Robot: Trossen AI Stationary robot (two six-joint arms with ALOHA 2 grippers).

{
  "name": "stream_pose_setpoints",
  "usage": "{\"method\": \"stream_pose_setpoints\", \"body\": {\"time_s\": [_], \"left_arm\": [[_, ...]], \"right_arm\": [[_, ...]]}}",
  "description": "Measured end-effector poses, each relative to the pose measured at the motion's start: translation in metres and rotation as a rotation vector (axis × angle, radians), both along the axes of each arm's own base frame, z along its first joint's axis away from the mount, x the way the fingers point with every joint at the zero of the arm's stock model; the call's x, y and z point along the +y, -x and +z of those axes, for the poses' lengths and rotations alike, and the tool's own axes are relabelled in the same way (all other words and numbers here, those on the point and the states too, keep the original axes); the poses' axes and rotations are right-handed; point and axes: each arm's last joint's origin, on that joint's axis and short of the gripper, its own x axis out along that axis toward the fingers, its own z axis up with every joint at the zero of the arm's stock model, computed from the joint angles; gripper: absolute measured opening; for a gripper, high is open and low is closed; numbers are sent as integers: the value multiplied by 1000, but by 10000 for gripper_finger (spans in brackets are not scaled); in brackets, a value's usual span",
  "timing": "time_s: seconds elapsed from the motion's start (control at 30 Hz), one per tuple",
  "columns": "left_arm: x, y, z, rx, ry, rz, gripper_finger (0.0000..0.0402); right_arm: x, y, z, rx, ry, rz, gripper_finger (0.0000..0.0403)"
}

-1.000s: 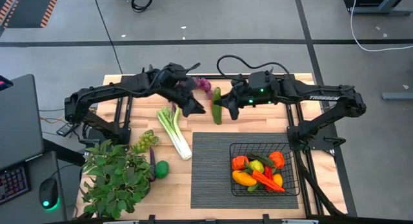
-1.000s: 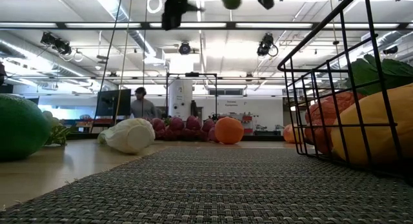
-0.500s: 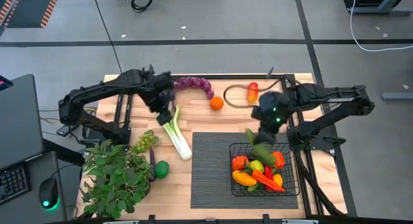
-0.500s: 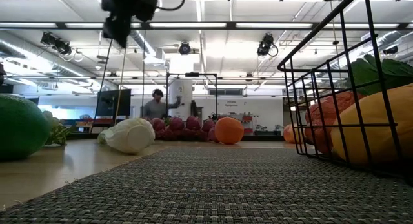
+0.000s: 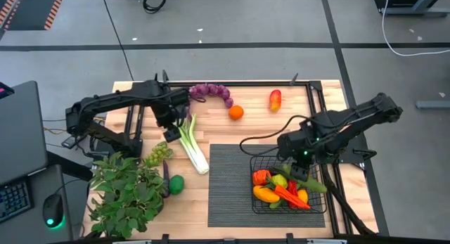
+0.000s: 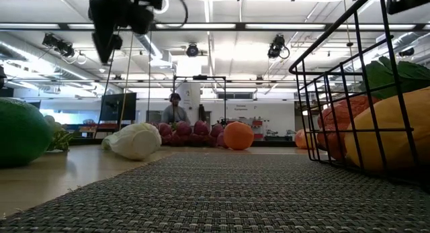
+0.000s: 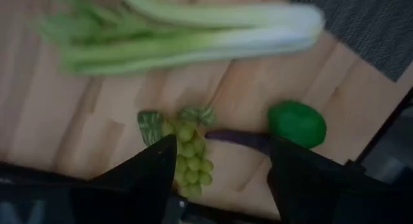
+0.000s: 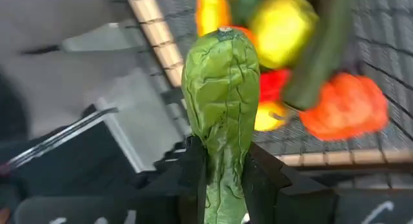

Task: Build produce basket
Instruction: Put the cucumber into the wire basket, then put the eggplant into the wire basket

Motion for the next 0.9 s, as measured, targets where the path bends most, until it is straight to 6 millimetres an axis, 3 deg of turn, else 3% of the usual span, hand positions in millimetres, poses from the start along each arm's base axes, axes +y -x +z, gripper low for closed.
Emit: {"method": "stream_pose_setpoints", "body": {"time_s": [0.13,0.37,0.6,0.9], "left_arm": [[0,7,-29,74,68,14,249],[-13,18,-65,190,147,-17,252],[-20,12,-68,190,135,97,248],[-38,19,-64,317,151,104,232]], "right_arm": [[5,3,-10,40,102,-59,100],[8,5,-12,64,143,-134,197],[5,3,-13,88,200,-287,273],[6,-1,-11,142,104,-410,299]]}}
